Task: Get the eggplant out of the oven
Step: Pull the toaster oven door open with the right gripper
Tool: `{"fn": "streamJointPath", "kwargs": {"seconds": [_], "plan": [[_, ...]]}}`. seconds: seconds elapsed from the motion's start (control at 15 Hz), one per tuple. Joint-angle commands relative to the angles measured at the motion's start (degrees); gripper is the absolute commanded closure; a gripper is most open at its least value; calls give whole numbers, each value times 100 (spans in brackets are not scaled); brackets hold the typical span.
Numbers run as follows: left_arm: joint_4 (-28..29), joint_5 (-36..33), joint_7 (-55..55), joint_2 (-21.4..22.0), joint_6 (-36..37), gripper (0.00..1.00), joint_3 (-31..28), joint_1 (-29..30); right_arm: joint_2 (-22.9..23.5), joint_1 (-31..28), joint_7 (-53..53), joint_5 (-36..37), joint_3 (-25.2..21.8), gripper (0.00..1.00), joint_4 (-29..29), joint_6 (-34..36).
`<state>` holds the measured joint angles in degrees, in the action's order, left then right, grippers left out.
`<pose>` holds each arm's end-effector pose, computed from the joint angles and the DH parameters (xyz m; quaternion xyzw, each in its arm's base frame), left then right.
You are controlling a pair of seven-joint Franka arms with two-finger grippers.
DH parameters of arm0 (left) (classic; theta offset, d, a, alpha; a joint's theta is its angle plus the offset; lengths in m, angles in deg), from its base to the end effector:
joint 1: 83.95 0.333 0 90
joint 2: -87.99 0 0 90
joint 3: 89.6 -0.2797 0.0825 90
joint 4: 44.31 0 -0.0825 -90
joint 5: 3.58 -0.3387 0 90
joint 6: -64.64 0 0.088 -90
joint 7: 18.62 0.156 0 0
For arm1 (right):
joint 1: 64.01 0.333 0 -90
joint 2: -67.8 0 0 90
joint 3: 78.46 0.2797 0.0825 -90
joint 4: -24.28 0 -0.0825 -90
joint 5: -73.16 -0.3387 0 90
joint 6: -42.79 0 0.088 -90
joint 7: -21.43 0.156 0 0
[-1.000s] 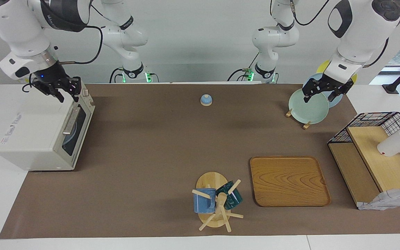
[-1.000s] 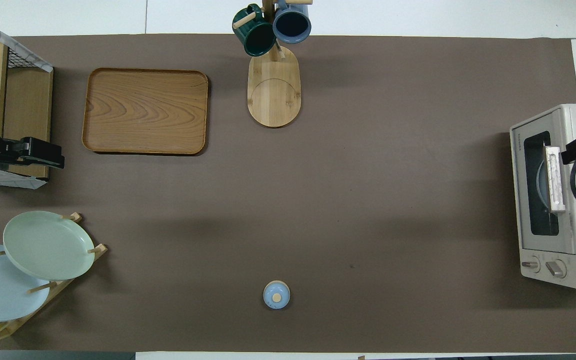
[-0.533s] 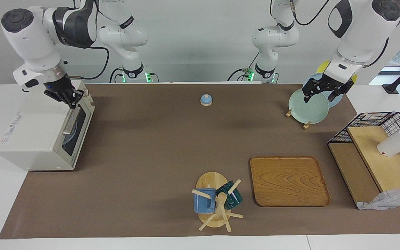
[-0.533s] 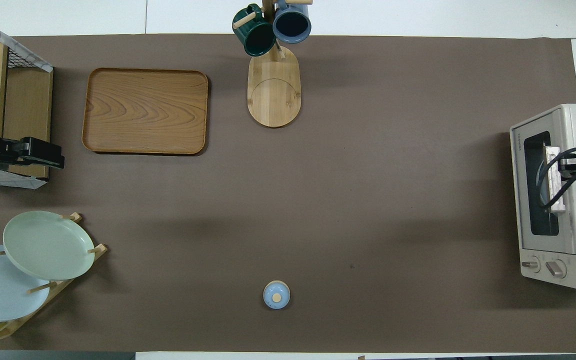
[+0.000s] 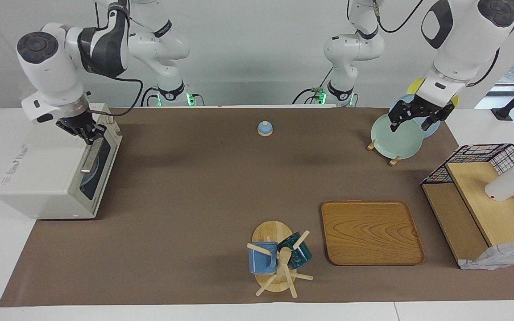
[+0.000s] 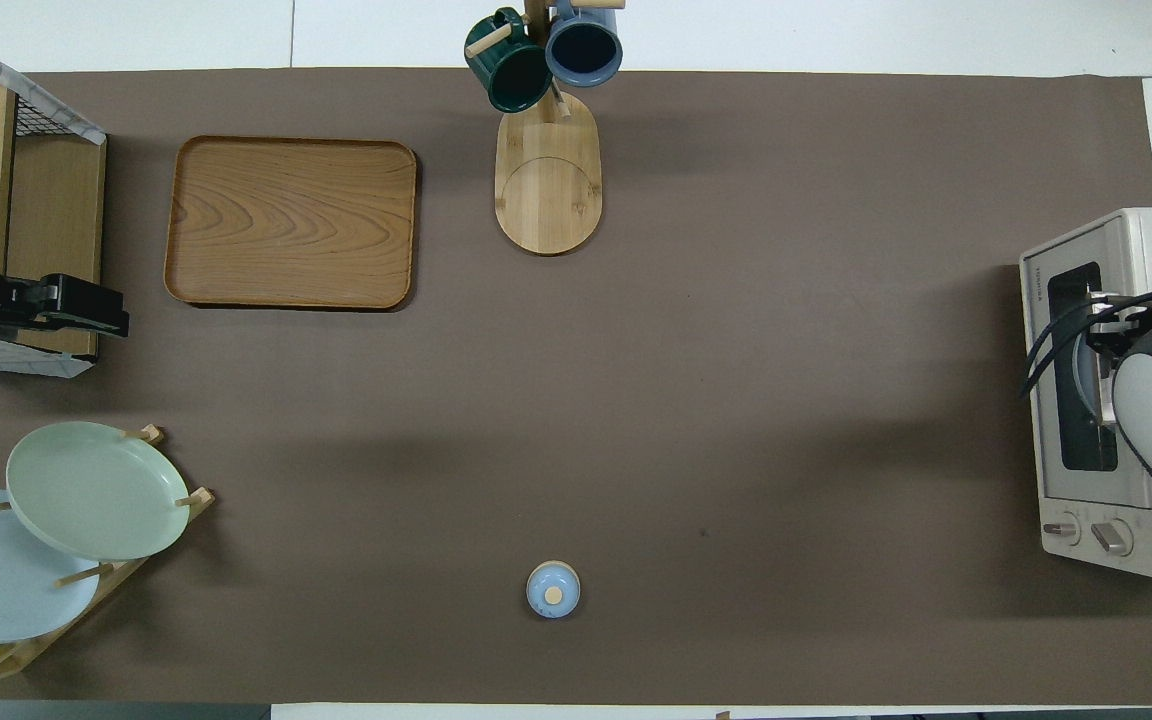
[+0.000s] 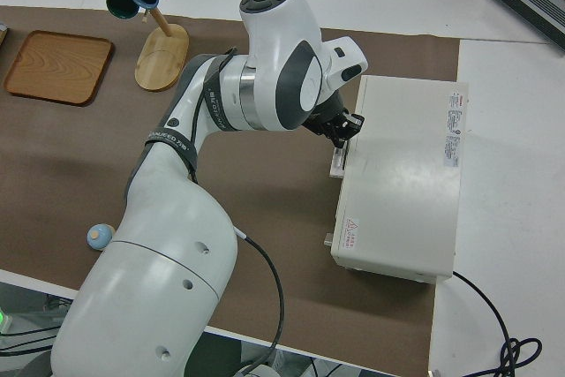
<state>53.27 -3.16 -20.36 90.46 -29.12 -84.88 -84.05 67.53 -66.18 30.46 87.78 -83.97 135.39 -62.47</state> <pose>0.4975 -0.0436 0.5099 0.9996 -0.0265 -0.0119 0.0012 0.4922 -0.0988 0.4097 0.9859 -0.1049 -0.0469 0.1213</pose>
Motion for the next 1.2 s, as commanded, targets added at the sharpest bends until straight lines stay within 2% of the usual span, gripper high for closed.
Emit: {"fn": "streamJointPath", "kwargs": {"seconds": [0.0, 0.33, 0.53, 0.73, 1.13], "plan": [[-1, 37, 51, 78, 77, 0, 38, 80, -78, -152, 117, 93, 76, 100, 191, -152], [-1, 37, 51, 78, 77, 0, 38, 80, -78, -56, 248, -56, 93, 100, 463, -529], [-1, 37, 51, 78, 77, 0, 38, 80, -78, 208, 494, -258, 94, 100, 955, -1311], [-1, 37, 42, 78, 77, 0, 38, 80, 193, 261, 477, -311, 102, 100, 1018, -1742], [-1, 37, 51, 78, 78, 0, 38, 80, 799, 296, 433, -890, 111, 100, 1097, -2542]]}}
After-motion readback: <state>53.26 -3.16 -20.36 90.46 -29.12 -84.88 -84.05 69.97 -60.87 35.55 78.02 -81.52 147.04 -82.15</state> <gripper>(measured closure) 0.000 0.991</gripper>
